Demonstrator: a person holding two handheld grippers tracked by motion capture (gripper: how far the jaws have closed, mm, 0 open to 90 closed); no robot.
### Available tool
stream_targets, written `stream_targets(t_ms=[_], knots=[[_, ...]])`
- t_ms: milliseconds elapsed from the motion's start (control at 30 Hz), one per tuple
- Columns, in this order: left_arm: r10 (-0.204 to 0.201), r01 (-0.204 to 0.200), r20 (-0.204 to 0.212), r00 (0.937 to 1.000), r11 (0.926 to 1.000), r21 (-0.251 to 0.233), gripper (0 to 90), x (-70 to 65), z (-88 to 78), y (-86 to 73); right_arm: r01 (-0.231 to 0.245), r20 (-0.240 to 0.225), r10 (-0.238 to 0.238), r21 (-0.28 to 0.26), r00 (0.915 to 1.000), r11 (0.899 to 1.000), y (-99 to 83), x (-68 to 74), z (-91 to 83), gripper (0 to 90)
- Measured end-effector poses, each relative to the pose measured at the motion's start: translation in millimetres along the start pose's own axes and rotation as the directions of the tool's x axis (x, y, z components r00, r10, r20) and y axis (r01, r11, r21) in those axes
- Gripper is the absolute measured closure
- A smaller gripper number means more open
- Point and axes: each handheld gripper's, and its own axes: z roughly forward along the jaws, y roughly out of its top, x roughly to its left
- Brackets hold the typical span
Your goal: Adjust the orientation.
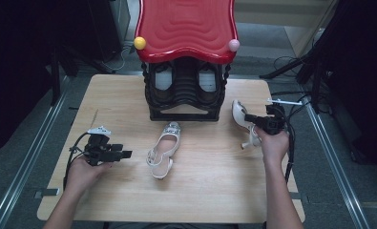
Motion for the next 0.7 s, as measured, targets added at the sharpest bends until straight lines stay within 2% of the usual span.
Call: stream_targets(t_ms=[200,400,700], knots=[[0.025,-0.025,0.017,0.9995,0.9997,-0.005,39.8,-5.9,7.1,6.8,0.025,-0.006,-0.025,0.023,0.9997,0.999,-9.0,11.4,-8.2,87.9],[0.052,-0.052,0.030,0.9982,0.9985,0.013,39.9,-11.6,14.4,15.0,0.046,-0.020,-0.046,0.033,0.9988,0.998,-16.9,24.6,-12.8,87.9],[0.082,-0.082,0.054,0.9952,0.9965,0.010,40.4,-20.8,27.6,22.2,0.077,-0.050,-0.074,0.057,0.9960,0.995,-28.9,46.4,-11.8,87.9]])
